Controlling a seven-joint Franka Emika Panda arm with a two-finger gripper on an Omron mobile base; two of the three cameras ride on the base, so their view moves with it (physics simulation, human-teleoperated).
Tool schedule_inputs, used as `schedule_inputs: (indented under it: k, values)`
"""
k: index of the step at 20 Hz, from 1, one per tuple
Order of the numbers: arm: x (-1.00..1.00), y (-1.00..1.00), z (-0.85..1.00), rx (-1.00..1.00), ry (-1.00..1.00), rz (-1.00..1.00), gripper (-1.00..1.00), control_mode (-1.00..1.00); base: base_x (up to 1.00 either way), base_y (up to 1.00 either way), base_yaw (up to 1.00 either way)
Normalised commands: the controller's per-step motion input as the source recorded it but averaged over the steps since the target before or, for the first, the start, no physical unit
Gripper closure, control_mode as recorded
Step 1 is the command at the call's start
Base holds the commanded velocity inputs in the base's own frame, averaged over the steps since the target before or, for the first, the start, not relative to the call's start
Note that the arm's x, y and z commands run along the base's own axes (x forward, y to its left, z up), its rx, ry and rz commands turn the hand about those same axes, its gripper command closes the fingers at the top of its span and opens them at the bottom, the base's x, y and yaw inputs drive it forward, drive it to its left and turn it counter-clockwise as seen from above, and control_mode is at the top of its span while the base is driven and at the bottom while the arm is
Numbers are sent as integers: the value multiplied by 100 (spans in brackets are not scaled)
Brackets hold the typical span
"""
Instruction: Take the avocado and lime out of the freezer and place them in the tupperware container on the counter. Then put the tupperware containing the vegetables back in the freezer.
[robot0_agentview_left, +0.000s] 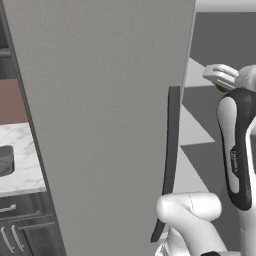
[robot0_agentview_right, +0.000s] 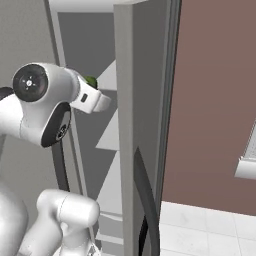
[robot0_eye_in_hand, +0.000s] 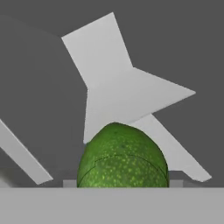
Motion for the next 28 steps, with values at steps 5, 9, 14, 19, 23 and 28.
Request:
schedule_inputs:
  k: [5,9,14,19,23,28]
  values:
    - [-100,28,2,0,22,0,100,-100,0,0,0]
    - [-92,28,-5,0,26,0,100,-100,0,0,0]
    - [-62,23,-23,-2,14,1,100,-100,0,0,0]
    - [-20,29,-44,-1,8,8,100,-100,0,0,0]
    - [3,31,-49,0,3,12,100,-100,0,0,0]
    - [13,18,-43,-1,0,10,100,-100,0,0,0]
